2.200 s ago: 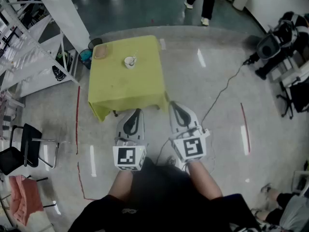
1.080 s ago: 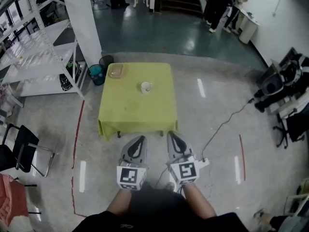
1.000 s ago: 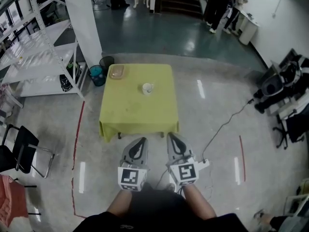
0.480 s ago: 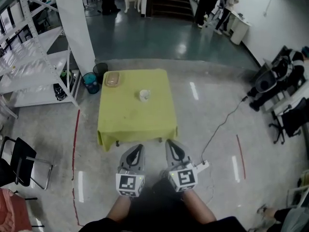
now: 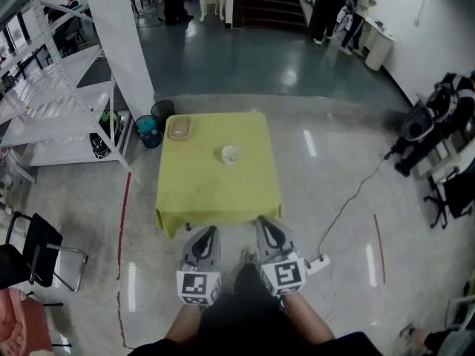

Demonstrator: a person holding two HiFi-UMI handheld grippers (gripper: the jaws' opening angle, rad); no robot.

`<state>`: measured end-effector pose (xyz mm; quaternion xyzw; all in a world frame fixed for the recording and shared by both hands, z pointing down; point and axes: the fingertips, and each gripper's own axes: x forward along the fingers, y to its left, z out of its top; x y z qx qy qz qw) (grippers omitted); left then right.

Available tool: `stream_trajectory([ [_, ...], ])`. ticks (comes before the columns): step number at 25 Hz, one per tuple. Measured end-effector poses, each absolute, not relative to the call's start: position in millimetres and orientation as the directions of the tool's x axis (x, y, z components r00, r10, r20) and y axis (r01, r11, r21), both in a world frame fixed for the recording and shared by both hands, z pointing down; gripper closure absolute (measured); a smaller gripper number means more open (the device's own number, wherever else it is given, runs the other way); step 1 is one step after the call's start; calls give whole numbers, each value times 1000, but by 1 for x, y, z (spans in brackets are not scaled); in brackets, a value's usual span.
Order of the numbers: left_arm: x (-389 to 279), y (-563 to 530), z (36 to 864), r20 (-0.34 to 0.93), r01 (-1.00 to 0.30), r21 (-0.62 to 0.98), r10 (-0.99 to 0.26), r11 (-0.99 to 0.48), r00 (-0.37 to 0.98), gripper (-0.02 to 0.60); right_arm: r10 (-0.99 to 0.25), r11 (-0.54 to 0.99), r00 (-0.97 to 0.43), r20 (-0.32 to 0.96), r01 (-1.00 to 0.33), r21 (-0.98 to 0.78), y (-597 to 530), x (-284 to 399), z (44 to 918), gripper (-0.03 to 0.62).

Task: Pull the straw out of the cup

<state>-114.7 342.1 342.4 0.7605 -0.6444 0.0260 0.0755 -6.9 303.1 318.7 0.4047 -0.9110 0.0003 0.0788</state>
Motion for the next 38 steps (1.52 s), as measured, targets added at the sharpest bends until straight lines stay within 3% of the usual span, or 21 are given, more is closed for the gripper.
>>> stream_trajectory([
  [24, -98, 130, 393, 319, -989, 38, -936, -144, 149, 534, -685, 698, -698, 209, -711, -87, 76, 15, 385, 579],
  [38, -83, 57, 415, 397, -986, 24, -903, -167, 162, 532, -659, 697, -710, 248, -700, -155, 7, 33, 411, 578],
])
